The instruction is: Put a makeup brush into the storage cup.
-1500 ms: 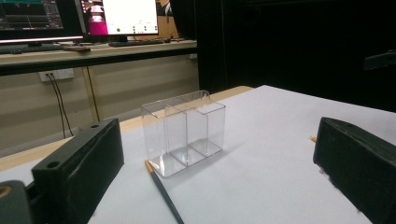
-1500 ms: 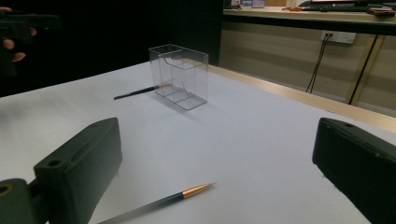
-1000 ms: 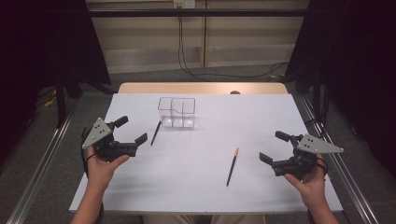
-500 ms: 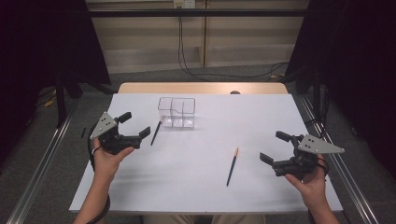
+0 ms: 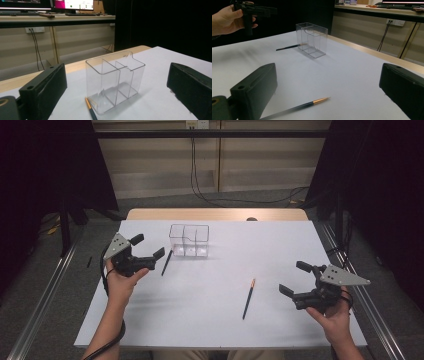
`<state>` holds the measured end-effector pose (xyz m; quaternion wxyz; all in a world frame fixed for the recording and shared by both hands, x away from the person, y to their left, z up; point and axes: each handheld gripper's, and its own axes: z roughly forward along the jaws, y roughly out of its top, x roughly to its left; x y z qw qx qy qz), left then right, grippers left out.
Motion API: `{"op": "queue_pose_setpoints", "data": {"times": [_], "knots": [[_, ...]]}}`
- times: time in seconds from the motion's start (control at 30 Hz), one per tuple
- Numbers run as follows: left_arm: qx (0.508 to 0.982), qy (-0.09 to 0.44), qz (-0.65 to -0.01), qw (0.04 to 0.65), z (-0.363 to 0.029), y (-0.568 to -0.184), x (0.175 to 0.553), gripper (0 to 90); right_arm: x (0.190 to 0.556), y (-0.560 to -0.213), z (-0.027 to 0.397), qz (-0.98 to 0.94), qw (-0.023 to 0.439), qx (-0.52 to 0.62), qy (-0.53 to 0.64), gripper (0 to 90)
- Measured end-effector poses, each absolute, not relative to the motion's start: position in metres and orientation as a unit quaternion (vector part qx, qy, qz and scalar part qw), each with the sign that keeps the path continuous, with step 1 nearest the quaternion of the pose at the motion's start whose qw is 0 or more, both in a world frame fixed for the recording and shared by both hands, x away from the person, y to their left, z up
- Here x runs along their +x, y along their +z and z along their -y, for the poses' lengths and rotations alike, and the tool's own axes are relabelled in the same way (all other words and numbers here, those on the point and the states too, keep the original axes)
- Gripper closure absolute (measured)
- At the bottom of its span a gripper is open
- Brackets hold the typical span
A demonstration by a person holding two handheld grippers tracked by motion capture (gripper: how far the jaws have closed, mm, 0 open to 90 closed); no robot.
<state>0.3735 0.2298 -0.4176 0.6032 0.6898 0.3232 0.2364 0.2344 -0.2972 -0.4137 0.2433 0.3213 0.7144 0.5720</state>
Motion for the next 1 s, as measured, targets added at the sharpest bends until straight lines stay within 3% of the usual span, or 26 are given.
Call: {"op": "queue_pose_setpoints", "data": {"times": [1.0], "knots": [[0.701, 0.255, -0.37, 0.554, -0.221, -0.427, 0.417, 3.1, 0.236, -0.416, 0.295, -0.723, 0.234, 0.313, 0.57, 1.0]]}}
